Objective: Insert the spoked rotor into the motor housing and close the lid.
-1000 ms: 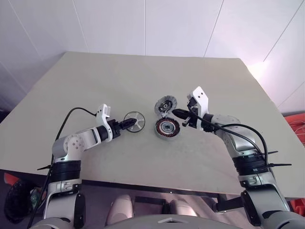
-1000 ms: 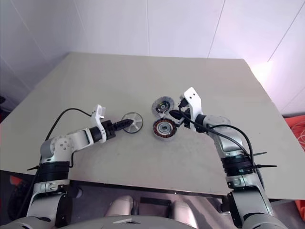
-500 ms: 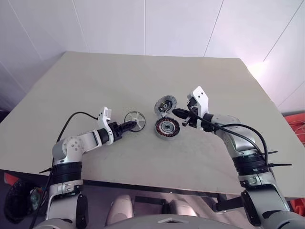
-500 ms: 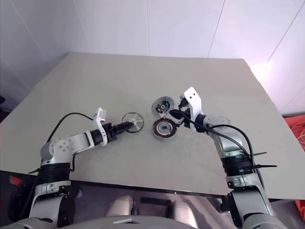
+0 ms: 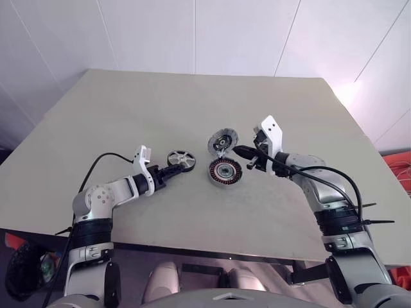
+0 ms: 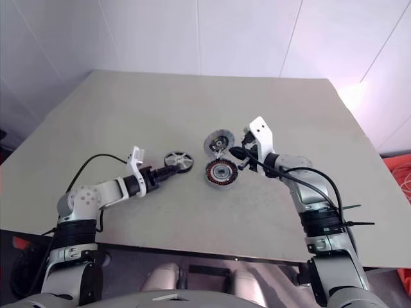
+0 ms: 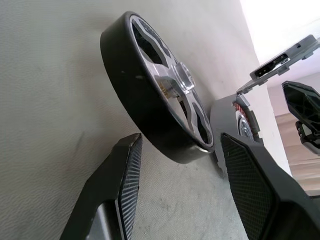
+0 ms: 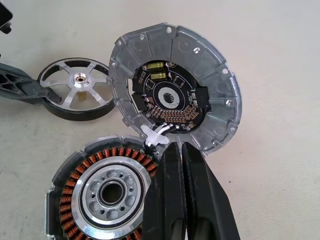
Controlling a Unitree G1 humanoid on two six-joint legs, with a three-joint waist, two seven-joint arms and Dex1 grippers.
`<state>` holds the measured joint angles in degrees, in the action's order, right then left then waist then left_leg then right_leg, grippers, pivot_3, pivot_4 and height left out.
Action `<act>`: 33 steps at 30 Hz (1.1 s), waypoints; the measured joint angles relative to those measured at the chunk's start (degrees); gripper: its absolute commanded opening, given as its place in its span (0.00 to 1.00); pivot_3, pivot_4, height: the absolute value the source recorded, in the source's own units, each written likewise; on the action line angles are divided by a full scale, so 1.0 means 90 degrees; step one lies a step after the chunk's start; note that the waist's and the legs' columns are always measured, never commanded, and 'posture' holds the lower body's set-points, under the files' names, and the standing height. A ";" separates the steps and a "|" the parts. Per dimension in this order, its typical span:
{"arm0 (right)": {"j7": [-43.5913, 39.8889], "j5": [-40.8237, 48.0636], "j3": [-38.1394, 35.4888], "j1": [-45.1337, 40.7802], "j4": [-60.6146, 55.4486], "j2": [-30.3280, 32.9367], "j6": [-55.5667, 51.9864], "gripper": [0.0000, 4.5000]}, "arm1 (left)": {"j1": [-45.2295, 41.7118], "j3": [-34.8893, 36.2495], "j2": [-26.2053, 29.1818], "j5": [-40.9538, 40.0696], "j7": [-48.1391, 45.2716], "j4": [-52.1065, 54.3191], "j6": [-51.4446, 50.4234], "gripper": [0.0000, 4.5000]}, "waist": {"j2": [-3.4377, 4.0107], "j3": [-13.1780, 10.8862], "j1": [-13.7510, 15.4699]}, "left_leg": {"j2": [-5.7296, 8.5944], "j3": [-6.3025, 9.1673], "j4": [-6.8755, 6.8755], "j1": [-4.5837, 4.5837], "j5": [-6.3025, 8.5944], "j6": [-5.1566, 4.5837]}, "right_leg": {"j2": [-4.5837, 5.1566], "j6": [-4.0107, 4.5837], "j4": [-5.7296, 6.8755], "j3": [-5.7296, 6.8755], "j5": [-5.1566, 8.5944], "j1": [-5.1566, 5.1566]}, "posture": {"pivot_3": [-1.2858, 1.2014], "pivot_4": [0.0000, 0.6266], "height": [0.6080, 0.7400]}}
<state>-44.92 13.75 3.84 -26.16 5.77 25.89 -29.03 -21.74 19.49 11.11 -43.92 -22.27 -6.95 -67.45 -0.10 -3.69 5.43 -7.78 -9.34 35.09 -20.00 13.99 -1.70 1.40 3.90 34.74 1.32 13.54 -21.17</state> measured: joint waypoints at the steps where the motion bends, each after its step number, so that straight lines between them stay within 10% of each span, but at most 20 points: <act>1: -0.0003 0.0001 -0.0006 0.0004 0.0000 0.0002 -0.0002 0.00 | -0.0030 0.0127 -0.0082 -0.0030 0.0058 -0.0121 0.0023 0.58 | 0.0000 0.0000 -0.0001 | 0.0000 0.0000 0.0000 0.0000 0.0000 0.0000 | 0.0000 0.0000 0.0000 0.0000 0.0000 0.0000 | 0.52 0.00 1.00; 10: -0.0042 0.0004 -0.0040 0.0017 0.0000 0.0005 -0.0030 0.00 | -0.0336 0.0744 -0.0463 -0.0272 0.0436 -0.0779 0.0226 0.58 | -0.0001 -0.0001 0.0002 | 0.0000 0.0000 -0.0002 -0.0002 -0.0009 -0.0022 | 0.0000 0.0000 -0.0003 0.0001 0.0000 -0.0001 | 0.52 0.00 1.00; 18: -0.0033 0.0009 -0.0049 0.0029 -0.0002 0.0006 -0.0041 0.00 | -0.0324 0.0686 -0.0462 -0.0529 0.0365 -0.0708 0.0104 0.09 | -0.0001 -0.0001 0.0003 | 0.0000 0.0000 -0.0002 0.0002 -0.0008 -0.0016 | 0.0000 0.0001 -0.0003 0.0001 0.0001 0.0002 | 0.52 0.00 1.00; 33: -0.0214 0.0388 -0.0622 0.0288 -0.0004 0.0614 -0.0484 0.00 | 0.0053 0.1055 -0.0264 -0.1646 0.0294 -0.0287 -0.0747 0.09 | 0.0002 -0.0005 0.0007 | 0.0000 0.0000 -0.0006 -0.0004 -0.0007 -0.0020 | 0.0000 0.0003 -0.0008 0.0002 0.0002 -0.0002 | 0.52 0.00 1.00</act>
<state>-46.85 17.25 -1.76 -23.57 5.74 31.41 -33.39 -21.26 28.98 8.73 -58.73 -19.63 -9.53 -74.17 -0.09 -3.74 5.50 -7.78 -9.35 35.04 -20.03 13.93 -1.88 1.40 3.93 34.67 1.34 13.56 -21.19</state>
